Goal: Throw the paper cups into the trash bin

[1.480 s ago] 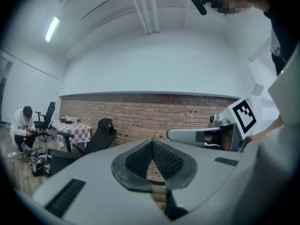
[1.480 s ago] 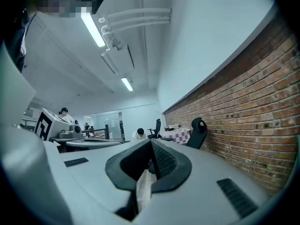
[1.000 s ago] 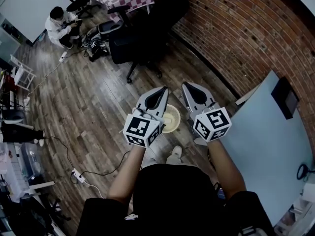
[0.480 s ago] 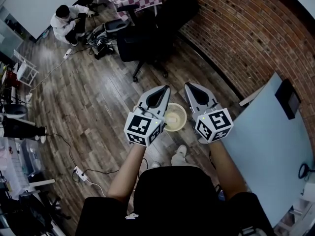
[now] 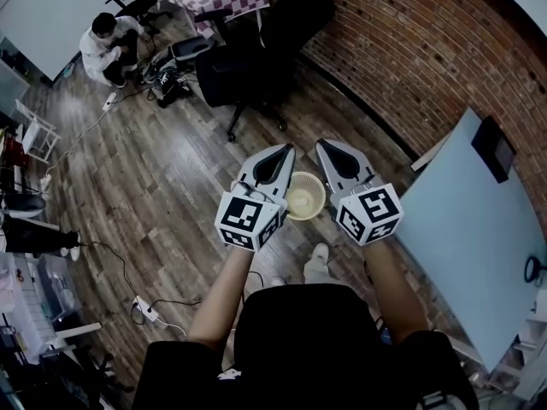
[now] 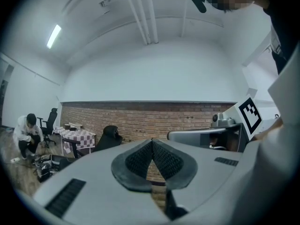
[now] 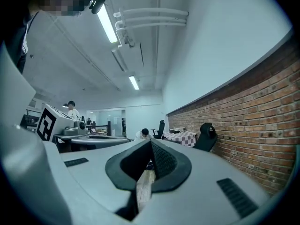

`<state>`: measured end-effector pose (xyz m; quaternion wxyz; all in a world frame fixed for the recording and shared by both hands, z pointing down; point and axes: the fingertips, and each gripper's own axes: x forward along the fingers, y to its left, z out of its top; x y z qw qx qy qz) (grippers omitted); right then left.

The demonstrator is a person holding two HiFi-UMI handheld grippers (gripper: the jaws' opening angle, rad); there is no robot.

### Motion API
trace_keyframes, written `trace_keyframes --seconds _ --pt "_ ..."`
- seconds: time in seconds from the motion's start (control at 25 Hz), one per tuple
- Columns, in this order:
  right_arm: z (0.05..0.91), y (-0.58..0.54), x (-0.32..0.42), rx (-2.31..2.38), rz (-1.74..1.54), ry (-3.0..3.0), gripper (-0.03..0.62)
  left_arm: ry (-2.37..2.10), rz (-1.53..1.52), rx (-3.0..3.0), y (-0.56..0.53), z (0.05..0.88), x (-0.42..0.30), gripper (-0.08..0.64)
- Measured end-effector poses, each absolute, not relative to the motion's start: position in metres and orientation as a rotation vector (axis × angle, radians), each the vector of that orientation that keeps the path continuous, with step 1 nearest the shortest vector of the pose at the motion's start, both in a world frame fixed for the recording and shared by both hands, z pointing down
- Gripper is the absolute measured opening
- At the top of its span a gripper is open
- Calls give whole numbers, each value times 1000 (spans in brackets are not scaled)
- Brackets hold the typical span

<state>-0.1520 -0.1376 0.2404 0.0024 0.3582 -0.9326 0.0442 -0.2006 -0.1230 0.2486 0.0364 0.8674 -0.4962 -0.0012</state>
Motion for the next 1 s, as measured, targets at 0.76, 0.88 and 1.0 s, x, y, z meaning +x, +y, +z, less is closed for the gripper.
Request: trace_keyframes --seconds 0.76,0.88,1.0 --pt "228 -35 -168 1257 61 -2883 3 -1424 -62 2770 -26 231 -214 9" --pt "228 -23 -171 1278 52 -2875 2 -1410 -65 2784 -14 231 -217 9" --pt "226 -10 -175 1292 37 -2869 2 -1401 -73 2797 -2 230 -221 9"
